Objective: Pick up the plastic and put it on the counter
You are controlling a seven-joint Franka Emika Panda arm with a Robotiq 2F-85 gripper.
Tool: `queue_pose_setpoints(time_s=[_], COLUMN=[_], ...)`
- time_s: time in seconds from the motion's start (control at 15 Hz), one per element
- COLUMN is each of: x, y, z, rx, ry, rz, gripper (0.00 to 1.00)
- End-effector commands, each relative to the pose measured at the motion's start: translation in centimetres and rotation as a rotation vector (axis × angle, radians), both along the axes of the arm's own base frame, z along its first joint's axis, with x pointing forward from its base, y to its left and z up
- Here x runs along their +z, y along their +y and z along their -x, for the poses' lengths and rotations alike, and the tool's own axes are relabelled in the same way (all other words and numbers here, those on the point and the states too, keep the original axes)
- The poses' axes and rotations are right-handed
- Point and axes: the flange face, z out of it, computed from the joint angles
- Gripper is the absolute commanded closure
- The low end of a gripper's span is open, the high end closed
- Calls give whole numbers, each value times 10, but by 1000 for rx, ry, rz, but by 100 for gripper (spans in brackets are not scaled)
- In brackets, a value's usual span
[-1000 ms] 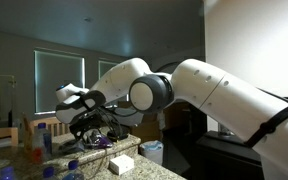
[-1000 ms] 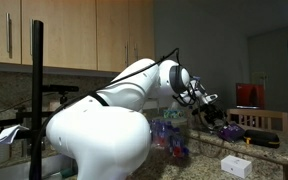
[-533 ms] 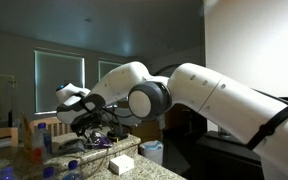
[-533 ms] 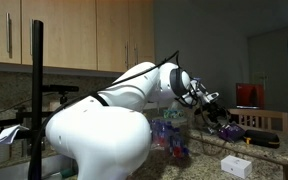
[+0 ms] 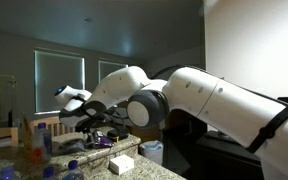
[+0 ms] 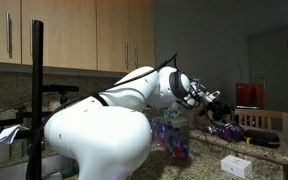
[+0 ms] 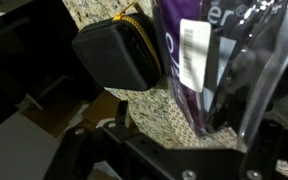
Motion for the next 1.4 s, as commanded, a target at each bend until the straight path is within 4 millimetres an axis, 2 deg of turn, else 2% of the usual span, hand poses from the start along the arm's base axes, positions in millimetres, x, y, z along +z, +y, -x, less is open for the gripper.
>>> queue_pose_setpoints(time_s=[0.0, 0.27, 0.33, 0.4, 0.93, 1.07, 1.33], x=[-15, -29, -30, -32, -35, -35, -28], y=[-9, -14, -14, -14, -12, -11, -11], z=[-1, 1, 2, 2, 3, 4, 5], rx=[-46, -56, -53, -48, -10, 3, 38], ry=[14, 60, 74, 86, 146, 169, 206], rz=[75, 114, 121, 125, 101, 86, 58], gripper=[0, 0, 25, 26, 80, 91, 96])
